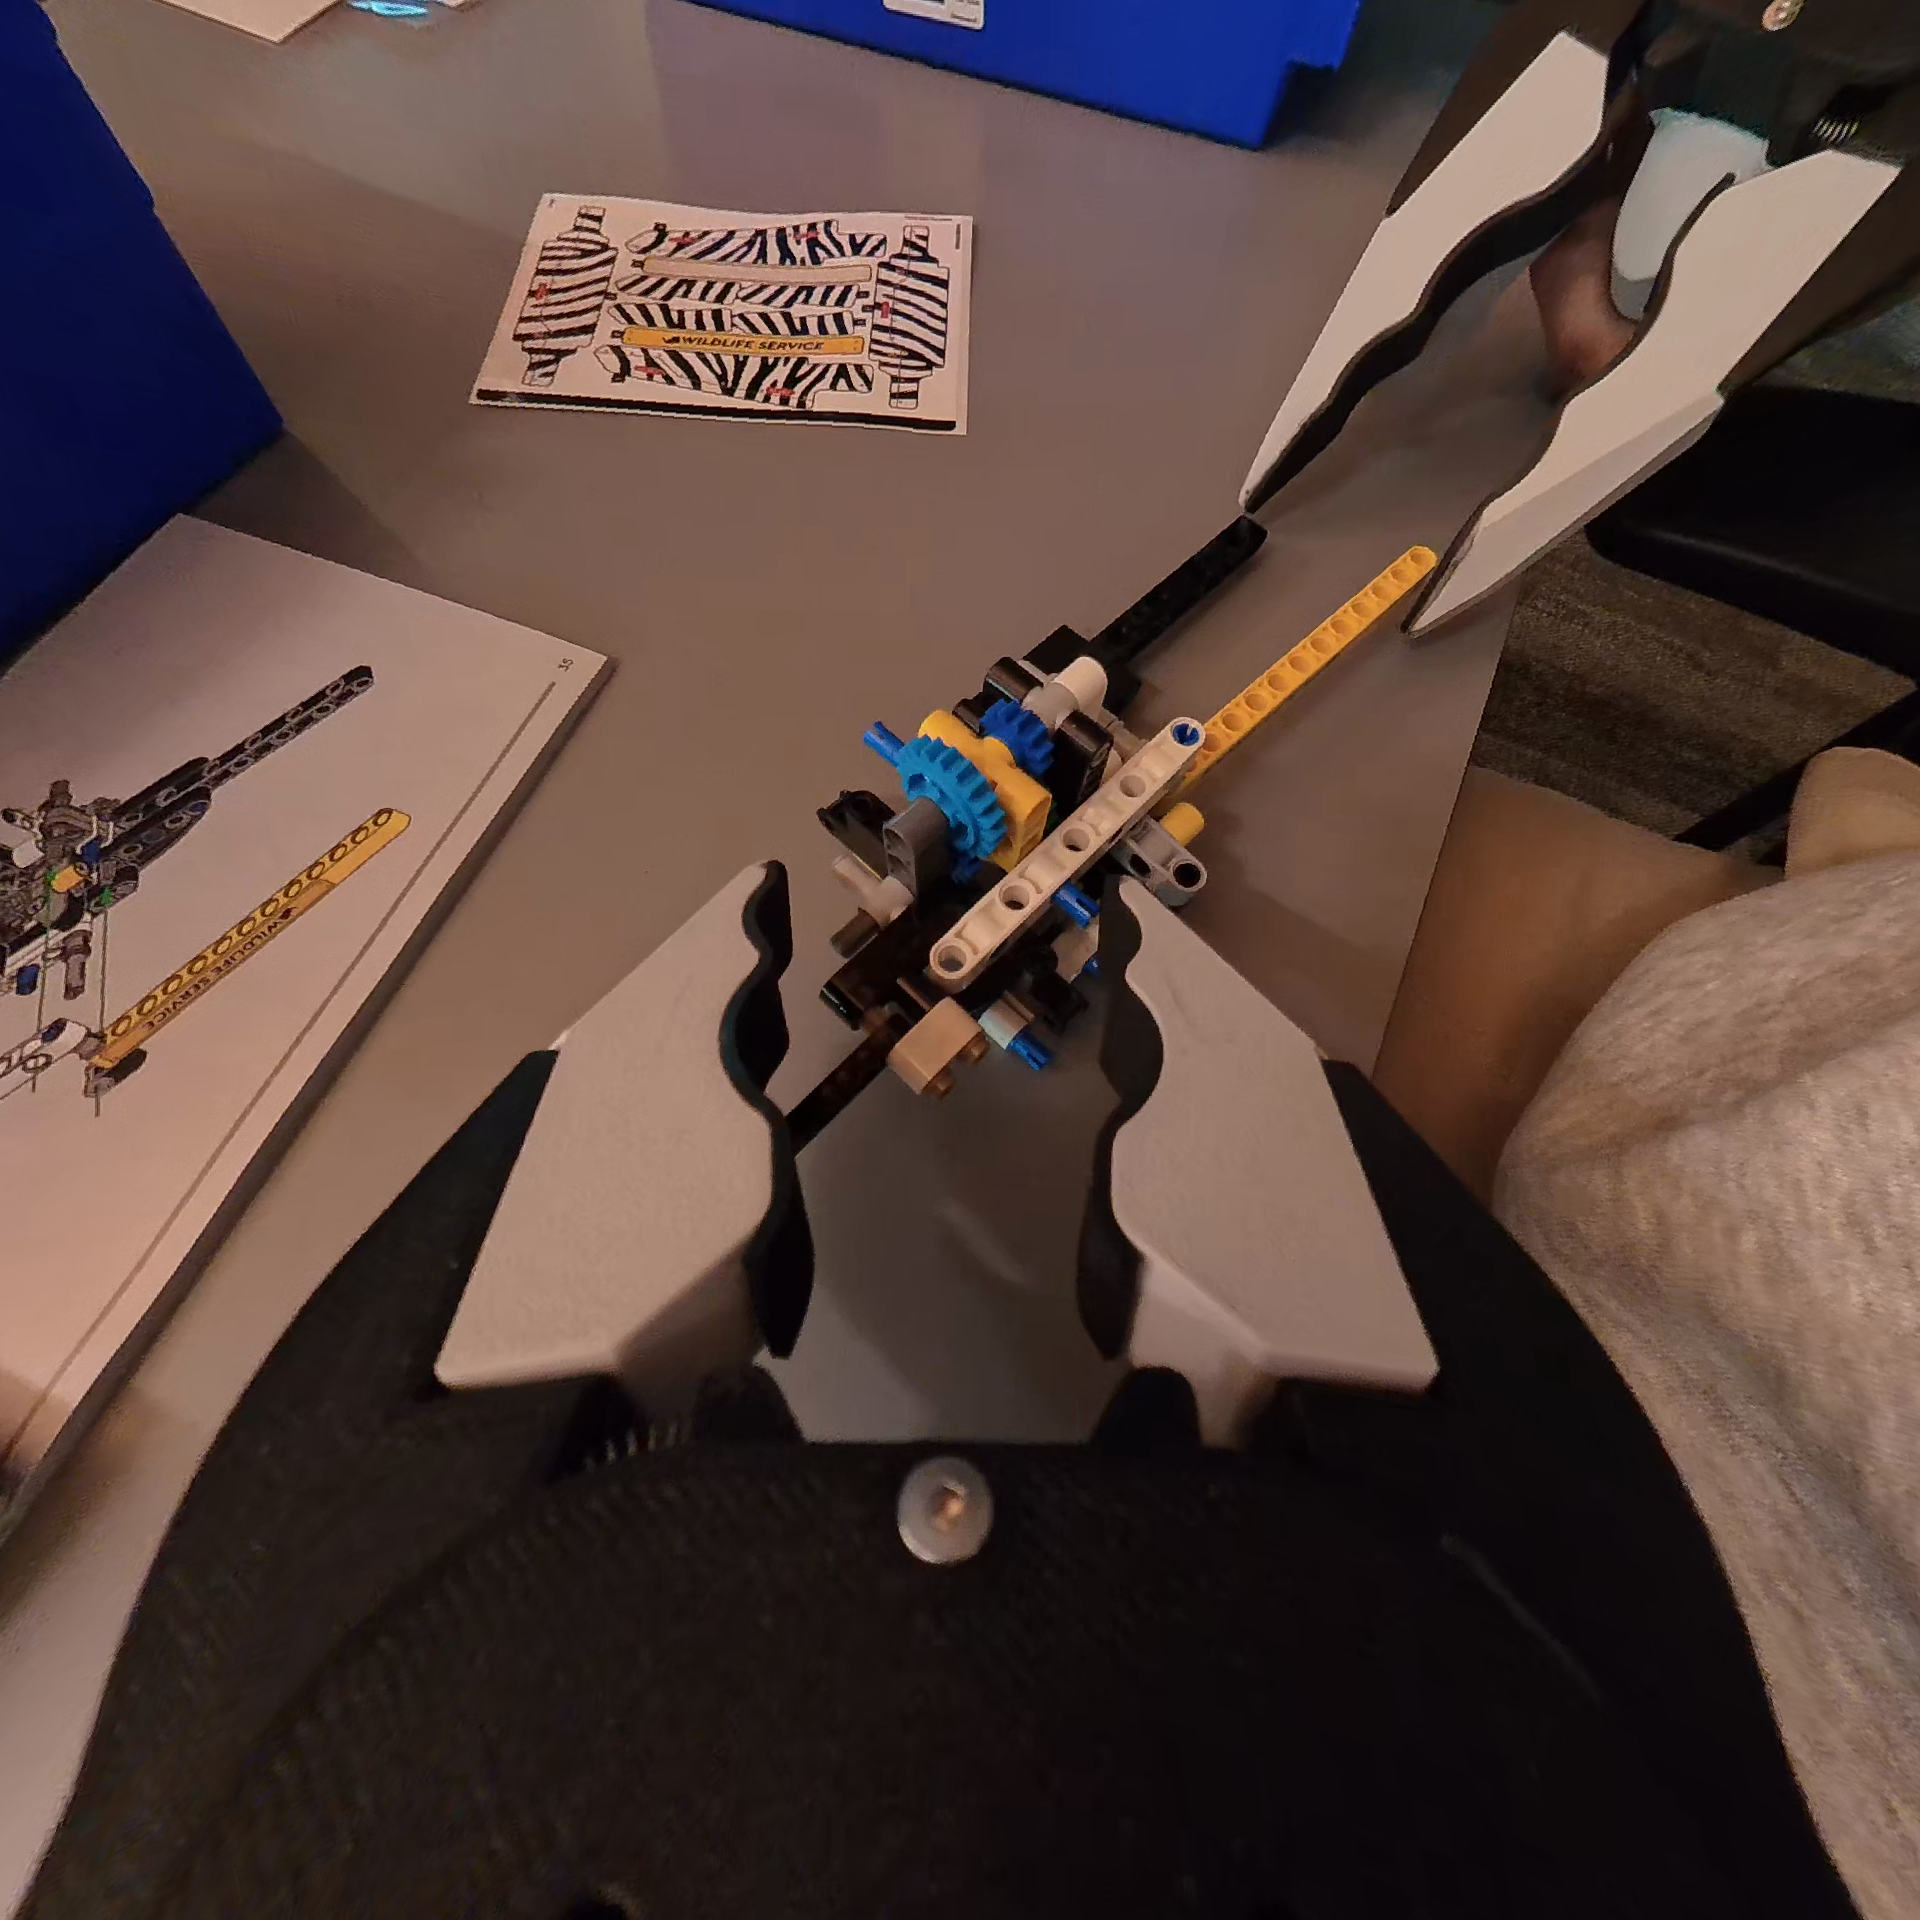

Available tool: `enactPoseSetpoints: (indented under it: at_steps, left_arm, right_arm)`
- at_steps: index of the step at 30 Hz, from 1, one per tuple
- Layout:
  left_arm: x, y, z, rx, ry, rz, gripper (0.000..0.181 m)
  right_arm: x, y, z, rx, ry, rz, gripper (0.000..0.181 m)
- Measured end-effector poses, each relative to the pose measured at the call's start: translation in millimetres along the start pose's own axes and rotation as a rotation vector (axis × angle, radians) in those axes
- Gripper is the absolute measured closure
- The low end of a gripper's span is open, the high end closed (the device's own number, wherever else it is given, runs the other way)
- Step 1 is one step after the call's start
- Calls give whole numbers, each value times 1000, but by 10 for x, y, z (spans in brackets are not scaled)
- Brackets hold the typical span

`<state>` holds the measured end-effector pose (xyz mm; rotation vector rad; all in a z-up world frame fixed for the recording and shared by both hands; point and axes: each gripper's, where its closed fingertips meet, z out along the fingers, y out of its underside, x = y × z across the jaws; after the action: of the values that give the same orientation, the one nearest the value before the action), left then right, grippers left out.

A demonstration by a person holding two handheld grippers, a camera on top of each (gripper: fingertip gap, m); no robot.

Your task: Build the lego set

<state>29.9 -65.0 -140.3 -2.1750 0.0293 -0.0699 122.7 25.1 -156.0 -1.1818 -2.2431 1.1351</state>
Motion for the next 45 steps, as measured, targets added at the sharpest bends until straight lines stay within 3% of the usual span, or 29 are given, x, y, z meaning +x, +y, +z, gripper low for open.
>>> enactPoseSetpoints:
  at_steps: [8,12,18,22,25,29,33,45]
  left_arm:
    - [-114,-200,-318,111,58,-108,108]
    - [-649,-140,-729,154,-135,-208,94]
    - [-1788,561,-1822,64,-734,-396,77]
    - [-2103,1010,-2394,56,-946,-509,67]
    - [-2258,1376,-2614,1,-1038,-595,56]
    - [-2310,1650,-2627,2,-1024,-663,49]
    - [-2320,1648,-2612,77,-966,-702,49]
    - [-2246,1547,-2474,83,-913,-641,50]
  right_arm:
    - [54,-129,-129,112,-6,61,119]
    - [262,-256,-280,226,64,141,113]
    - [918,-128,-479,221,452,286,99]
    - [1118,-75,-538,191,600,301,84]
    - [1240,9,-503,121,653,313,75]
    - [1362,137,-450,28,691,342,60]
    - [1402,166,-460,8,722,346,48]
    - [1416,171,-469,8,731,352,41]
